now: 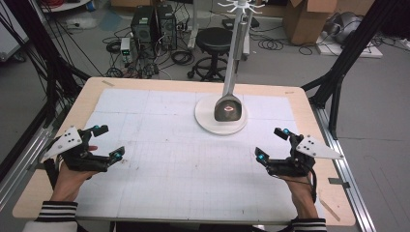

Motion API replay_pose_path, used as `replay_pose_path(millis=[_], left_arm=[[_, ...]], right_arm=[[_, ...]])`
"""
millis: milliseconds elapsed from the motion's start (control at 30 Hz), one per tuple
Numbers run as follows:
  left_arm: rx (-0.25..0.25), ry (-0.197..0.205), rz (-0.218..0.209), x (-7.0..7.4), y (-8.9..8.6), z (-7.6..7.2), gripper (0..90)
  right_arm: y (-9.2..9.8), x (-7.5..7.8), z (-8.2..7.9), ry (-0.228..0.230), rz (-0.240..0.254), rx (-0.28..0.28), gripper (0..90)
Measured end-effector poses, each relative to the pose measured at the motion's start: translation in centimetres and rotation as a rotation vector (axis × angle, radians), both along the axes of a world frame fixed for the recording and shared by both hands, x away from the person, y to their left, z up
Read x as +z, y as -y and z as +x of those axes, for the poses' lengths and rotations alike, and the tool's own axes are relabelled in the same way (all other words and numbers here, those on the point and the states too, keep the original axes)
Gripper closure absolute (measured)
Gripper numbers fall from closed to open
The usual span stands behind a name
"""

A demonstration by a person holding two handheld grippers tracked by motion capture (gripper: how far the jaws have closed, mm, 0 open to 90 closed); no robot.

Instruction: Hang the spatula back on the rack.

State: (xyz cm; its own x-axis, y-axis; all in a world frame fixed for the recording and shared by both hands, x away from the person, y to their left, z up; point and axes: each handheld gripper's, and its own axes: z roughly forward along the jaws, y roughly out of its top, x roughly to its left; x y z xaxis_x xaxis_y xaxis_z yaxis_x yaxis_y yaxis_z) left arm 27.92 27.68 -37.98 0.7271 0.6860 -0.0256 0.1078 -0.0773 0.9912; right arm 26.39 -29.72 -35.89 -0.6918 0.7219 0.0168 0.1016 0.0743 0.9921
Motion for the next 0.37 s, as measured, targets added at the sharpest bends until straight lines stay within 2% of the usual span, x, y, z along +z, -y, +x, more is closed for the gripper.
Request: replay_pose_path(millis=[367], left_arm=[[0.001,0.004,-0.004,-0.03,-0.15,-0.01,1.7]], right_arm=[[0.14,-0.79,0.22,-0.025,-0.013,-0.005,4.4]])
